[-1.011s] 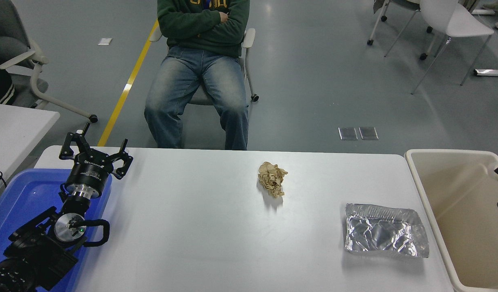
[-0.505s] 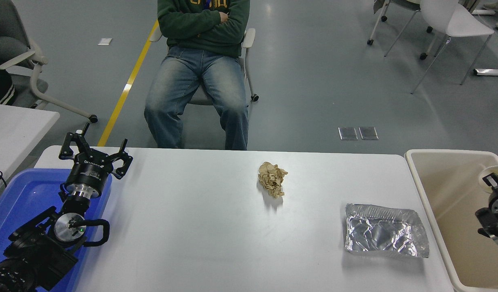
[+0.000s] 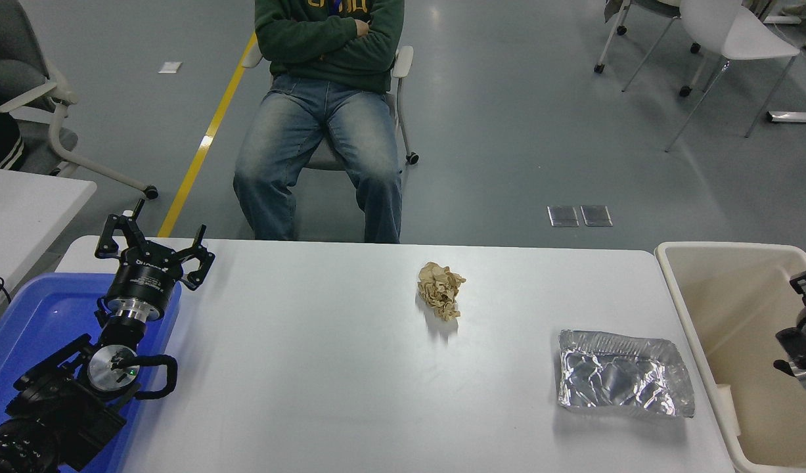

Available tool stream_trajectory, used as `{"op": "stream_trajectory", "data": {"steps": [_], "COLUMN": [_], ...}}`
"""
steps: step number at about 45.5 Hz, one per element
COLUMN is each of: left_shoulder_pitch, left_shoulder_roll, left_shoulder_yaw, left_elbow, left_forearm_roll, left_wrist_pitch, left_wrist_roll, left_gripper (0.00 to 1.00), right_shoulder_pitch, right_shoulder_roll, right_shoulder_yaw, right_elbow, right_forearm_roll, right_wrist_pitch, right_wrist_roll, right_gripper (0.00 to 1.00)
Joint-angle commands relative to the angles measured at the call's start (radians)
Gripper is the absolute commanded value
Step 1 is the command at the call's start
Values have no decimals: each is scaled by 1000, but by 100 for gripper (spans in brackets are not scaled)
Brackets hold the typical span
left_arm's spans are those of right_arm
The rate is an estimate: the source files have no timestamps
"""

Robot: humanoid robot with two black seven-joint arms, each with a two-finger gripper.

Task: Clean the table surface

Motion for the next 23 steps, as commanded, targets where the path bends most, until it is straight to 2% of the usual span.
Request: {"op": "stream_trajectory", "data": {"steps": [1,6,15,23], "left_shoulder_pitch": [0,0,0,0], "left_shoulder_roll": [0,0,0,0], "left_shoulder_yaw": [0,0,0,0], "left_elbow": [-2,-2,0,0], "left_forearm_roll": [1,1,1,1], "left_wrist_pitch": [0,0,0,0], "left_wrist_roll": [0,0,0,0], "left_gripper": [100,100,100,100], "right_shoulder_pitch": [52,84,118,125], "right_shoulder_roll": [-87,-136,-269,-276], "right_shoulder_yaw": [14,46,288,365], "right_elbow": [180,297,625,782], "right_forearm_roll": [1,2,2,1], "right_wrist_pitch": [2,0,2,0], "right_wrist_roll": [2,3,5,6], "right_gripper": [100,100,100,100]}}
